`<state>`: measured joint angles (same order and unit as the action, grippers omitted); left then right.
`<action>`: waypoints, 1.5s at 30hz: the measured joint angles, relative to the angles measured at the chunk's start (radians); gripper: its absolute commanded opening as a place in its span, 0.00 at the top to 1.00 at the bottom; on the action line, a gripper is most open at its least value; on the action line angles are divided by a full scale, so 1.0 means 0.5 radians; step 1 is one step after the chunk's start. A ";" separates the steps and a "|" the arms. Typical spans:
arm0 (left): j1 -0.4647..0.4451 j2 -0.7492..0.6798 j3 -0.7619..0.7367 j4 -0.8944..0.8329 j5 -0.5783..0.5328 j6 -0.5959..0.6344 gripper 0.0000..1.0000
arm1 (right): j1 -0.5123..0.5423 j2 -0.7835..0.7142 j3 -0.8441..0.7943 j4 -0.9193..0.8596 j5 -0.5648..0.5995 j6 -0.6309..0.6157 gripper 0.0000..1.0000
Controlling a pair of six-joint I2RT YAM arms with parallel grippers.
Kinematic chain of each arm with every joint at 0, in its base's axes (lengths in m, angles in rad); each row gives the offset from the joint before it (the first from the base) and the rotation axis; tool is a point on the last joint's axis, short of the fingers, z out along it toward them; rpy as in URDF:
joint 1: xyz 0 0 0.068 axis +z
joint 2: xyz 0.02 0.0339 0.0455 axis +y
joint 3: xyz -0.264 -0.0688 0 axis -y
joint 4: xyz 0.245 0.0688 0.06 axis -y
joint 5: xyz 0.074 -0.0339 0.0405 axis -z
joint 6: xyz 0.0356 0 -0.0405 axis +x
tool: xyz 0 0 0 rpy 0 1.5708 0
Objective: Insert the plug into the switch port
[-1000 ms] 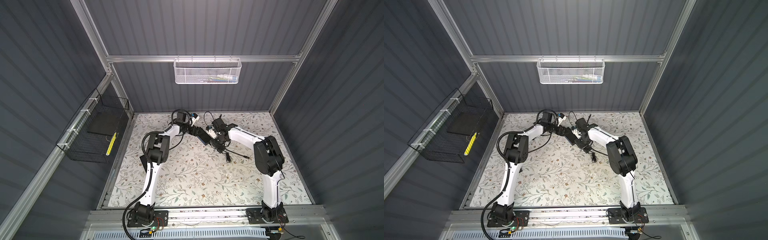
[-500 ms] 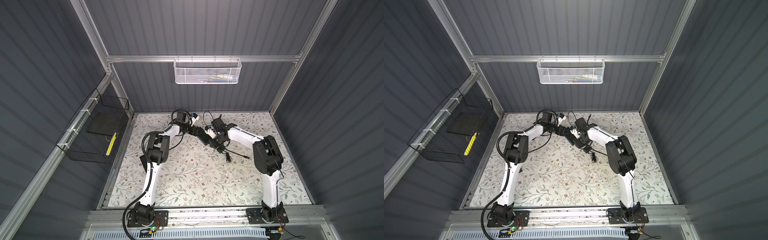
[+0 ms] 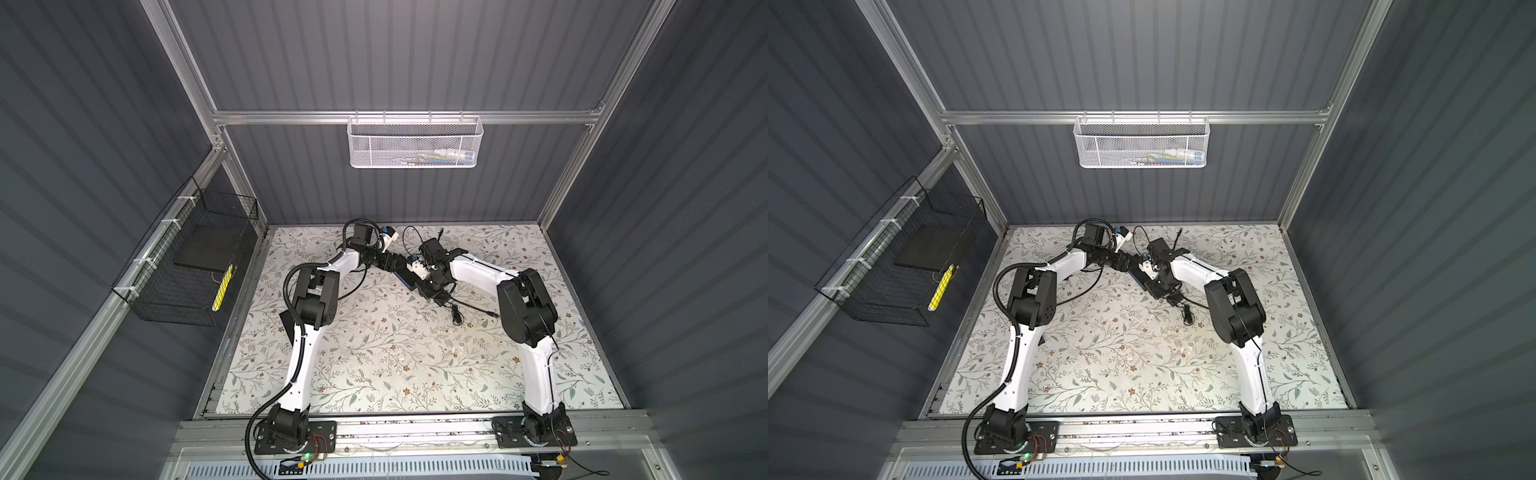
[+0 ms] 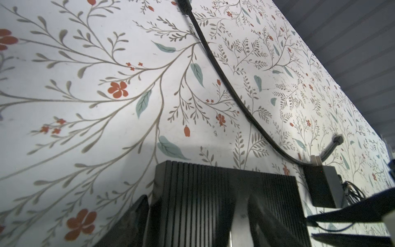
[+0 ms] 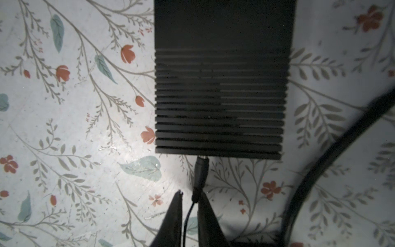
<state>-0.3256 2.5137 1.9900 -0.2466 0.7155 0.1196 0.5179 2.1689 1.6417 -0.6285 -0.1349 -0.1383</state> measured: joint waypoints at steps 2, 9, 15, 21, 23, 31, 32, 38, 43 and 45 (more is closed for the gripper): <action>0.000 0.000 0.000 0.000 0.000 0.000 0.26 | 0.000 0.000 0.002 0.000 0.002 -0.001 0.90; 0.001 0.000 0.000 0.002 0.000 0.000 0.27 | 0.000 0.010 0.029 -0.008 0.001 -0.002 0.98; 0.011 0.000 -0.003 0.016 -0.002 -0.008 0.27 | 0.000 0.040 0.079 -0.027 0.008 0.012 1.00; 0.014 0.000 -0.012 0.043 -0.001 -0.036 0.27 | 0.000 0.040 0.084 -0.024 0.015 0.072 1.00; 0.014 0.000 -0.015 0.050 -0.001 -0.038 0.27 | 0.000 0.040 0.084 -0.022 0.017 0.099 1.00; 0.014 0.000 -0.027 0.079 -0.001 -0.047 0.27 | 0.003 0.045 0.084 -0.011 0.037 0.177 1.00; 0.014 0.000 -0.030 0.085 -0.002 -0.047 0.28 | 0.004 0.048 0.084 -0.006 0.045 0.188 1.00; 0.014 0.000 -0.059 0.151 -0.008 -0.053 0.28 | 0.004 0.053 0.082 0.021 0.083 0.266 1.00; 0.014 0.000 -0.092 0.231 -0.008 -0.073 0.29 | 0.004 0.053 0.037 0.093 0.106 0.339 1.00; 0.014 -0.001 -0.103 0.259 -0.008 -0.084 0.29 | 0.006 0.053 0.016 0.127 0.107 0.372 1.00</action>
<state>-0.3187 2.5134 1.9385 -0.1169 0.7116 0.0776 0.5209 2.1952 1.6497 -0.5652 -0.0814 0.0479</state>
